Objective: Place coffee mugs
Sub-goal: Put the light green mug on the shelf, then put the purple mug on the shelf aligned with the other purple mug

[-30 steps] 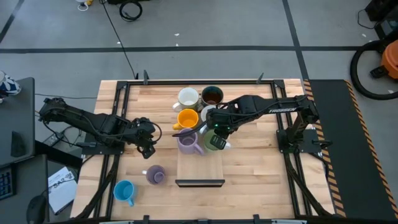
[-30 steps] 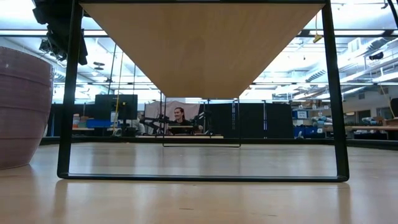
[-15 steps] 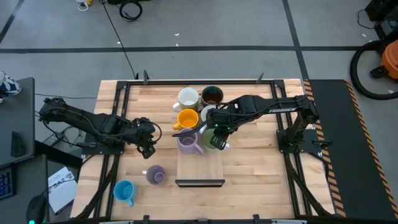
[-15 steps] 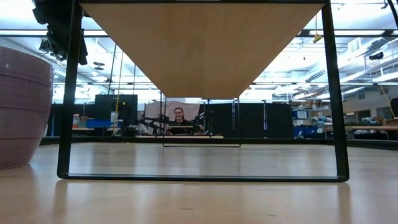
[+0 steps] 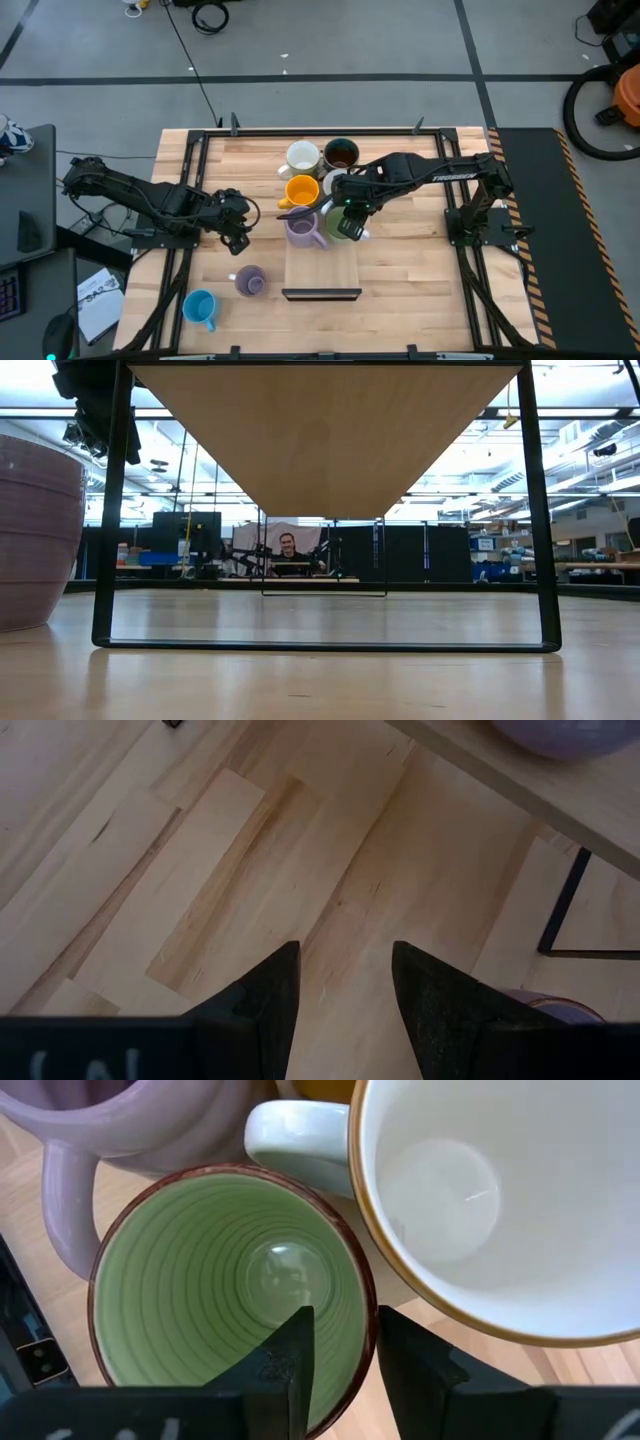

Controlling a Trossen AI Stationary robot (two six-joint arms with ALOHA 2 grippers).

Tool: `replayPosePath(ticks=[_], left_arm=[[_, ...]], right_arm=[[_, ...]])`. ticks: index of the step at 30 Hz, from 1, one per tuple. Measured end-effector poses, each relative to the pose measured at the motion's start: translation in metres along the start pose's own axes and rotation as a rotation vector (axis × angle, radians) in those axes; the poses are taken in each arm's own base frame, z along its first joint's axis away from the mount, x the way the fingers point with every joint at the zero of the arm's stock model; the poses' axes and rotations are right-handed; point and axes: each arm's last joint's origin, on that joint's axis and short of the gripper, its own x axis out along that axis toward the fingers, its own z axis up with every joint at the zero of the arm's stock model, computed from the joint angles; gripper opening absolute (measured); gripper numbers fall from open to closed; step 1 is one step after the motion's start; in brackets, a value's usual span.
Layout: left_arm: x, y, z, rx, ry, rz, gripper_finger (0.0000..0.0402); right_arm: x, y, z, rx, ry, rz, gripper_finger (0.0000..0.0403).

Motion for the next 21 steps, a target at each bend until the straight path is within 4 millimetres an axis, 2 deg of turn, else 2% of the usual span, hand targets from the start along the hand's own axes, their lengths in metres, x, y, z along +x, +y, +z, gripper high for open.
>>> replayPosePath(ticks=[11, 21], left_arm=[[0.000, 0.000, 0.000, -0.001, -0.002, -0.002, 0.0167], [0.000, 0.000, 0.000, -0.001, -0.003, -0.003, 0.0167]], right_arm=[[-0.015, -0.004, -0.004, 0.002, -0.029, 0.020, 0.0114], [-0.053, -0.012, -0.024, -0.036, -0.088, 0.052, 0.0114]])
